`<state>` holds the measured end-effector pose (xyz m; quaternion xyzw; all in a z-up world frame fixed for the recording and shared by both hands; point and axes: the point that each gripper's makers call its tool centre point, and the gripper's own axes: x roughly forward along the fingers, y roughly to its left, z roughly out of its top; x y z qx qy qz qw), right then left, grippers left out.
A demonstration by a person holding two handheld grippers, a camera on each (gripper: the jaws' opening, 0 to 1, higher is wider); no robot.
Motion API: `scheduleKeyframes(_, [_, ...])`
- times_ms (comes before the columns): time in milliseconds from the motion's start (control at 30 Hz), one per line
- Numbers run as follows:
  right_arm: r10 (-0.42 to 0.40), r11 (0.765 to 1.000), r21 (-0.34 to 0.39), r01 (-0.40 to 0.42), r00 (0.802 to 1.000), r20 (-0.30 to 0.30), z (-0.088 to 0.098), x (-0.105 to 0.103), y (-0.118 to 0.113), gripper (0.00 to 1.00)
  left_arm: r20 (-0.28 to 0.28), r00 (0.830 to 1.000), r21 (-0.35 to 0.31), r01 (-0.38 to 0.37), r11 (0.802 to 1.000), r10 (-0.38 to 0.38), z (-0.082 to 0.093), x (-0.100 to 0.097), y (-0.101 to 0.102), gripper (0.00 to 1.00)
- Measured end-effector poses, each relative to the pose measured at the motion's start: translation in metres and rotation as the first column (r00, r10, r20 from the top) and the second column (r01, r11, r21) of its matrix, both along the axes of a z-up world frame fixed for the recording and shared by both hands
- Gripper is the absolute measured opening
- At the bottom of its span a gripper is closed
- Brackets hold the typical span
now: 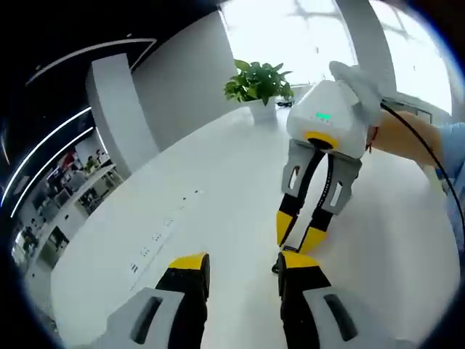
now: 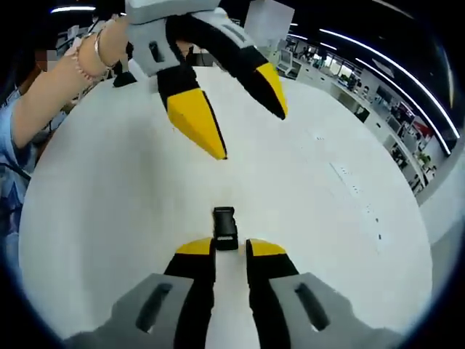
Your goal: Snap the two parts of the plastic buckle together until the buckle closes and remains connected.
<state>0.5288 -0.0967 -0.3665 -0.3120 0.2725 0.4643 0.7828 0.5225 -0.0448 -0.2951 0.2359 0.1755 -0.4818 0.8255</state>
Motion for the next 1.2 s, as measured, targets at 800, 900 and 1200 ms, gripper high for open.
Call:
scheduleKeyframes(800, [-0.302,0.877,0.458,0.143,0.906,0.297,0.127,-0.087,-0.045,0.31,0.232,0.929,-0.439,-0.165,0.883,0.289,0.106,-0.108,0.063,0.49])
scheduleKeyframes(900, [-0.319,0.870,0.474,0.138,0.890,0.327,0.136,-0.102,-0.053,0.32,0.244,0.915,-0.472,-0.177,0.864,0.321,0.112,-0.121,0.074,0.51])
scheduleKeyframes(1200, [-0.369,0.844,0.523,0.116,0.834,0.410,0.154,-0.157,-0.083,0.37,0.304,0.847,-0.538,-0.225,0.813,0.436,0.115,-0.154,0.117,0.57])
